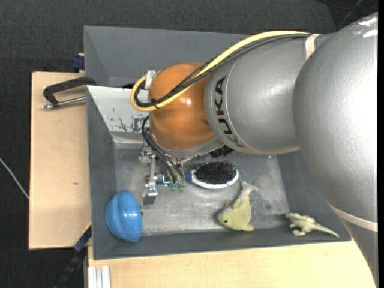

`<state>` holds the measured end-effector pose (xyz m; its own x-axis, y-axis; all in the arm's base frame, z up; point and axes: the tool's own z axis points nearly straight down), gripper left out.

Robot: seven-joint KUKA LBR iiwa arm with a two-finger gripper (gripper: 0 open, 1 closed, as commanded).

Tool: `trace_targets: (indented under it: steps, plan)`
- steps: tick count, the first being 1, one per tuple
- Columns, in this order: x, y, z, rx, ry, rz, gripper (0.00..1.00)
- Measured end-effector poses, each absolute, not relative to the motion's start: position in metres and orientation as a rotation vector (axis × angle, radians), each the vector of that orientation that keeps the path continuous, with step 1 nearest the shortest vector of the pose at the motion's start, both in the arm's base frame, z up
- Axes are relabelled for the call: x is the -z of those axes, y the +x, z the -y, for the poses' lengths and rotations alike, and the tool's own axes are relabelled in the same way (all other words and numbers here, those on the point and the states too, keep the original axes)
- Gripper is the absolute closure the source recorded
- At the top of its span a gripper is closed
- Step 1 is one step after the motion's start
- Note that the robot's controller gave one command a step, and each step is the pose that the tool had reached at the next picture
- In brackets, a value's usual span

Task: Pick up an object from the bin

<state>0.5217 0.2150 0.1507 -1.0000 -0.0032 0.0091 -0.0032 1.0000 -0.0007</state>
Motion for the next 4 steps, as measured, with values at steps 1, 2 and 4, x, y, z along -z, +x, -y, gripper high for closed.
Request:
trace_targets:
  steps: [1,2,4]
  plan:
    - [-0.074,0.506,-0.218,0.0,0.533,3.091,0.0]
    - [-0.073,0.522,-0.193,0.004,1.253,2.889,0.0]
    - [-0.082,0.59,-0.099,0.001,1.603,2.711,0.0]
